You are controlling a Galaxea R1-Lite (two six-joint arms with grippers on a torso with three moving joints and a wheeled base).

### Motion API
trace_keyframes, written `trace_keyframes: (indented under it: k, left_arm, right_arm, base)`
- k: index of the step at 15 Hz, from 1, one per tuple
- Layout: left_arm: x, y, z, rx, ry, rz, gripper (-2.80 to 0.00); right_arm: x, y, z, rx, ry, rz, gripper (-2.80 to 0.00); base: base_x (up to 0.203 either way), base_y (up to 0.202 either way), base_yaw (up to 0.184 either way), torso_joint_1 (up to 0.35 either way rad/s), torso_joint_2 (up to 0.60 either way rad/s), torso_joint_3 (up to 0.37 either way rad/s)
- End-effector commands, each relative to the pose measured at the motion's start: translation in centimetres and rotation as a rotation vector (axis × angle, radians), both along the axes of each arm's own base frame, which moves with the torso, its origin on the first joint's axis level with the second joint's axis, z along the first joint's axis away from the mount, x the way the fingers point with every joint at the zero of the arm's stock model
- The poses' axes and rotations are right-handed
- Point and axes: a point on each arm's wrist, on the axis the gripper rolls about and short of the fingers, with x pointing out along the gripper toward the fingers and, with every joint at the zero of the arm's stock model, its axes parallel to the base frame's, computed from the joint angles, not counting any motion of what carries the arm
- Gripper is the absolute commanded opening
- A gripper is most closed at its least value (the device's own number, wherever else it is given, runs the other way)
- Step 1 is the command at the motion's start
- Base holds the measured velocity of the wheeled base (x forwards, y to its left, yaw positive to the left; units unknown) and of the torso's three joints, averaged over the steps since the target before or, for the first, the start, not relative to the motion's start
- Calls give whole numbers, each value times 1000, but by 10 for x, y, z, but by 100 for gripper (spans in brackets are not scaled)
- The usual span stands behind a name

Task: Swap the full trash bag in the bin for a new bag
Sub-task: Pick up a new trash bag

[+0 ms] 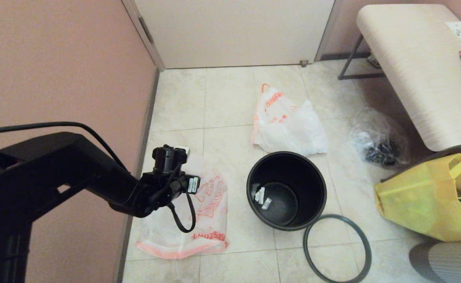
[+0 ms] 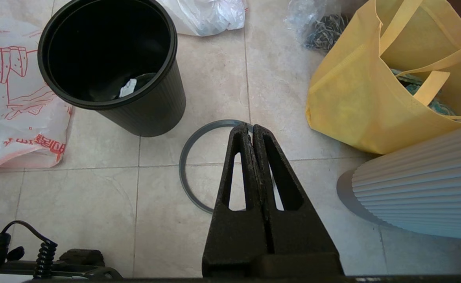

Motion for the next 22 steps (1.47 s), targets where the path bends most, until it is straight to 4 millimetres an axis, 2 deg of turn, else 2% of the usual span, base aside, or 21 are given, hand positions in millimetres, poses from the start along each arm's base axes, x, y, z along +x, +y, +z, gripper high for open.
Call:
trace_keyframes:
  k: [1,6,7,13,15,17,19,22]
  left_arm:
    - [13,-2,-21,19,-9,-1,0]
    - [42,-5,-54,68,-11,-11,0]
    - [47,-4,-58,78,-12,-10,-280]
    - [52,-5,-48,78,-47,-6,-280]
    - [42,-4,-43,87,-26,-1,-280]
    - [19,1,-41,121,99,-3,-280]
    - [-3,2,-14,80,125,12,-280]
    - [-58,2,53,31,139,-13,-280]
  right_arm:
    - [0,0,0,0,0,1,-280]
    - [0,0,0,0,0,1,-280]
    - [0,0,0,0,0,1,-280]
    - [0,0,0,0,0,1,-280]
    - [0,0,0,0,0,1,-280]
    - [0,0,0,0,0,1,-280]
    - [0,0,0,0,0,1,-280]
    - [0,0,0,0,0,1,-280]
  base:
    - [0,0,0,0,0,0]
    - [0,0,0,0,0,0]
    - [0,0,0,0,0,0]
    - [0,0,0,0,0,0]
    - [0,0,0,0,0,0]
    - [0,0,0,0,0,0]
    - [0,0,0,0,0,0]
    - [0,0,0,0,0,0]
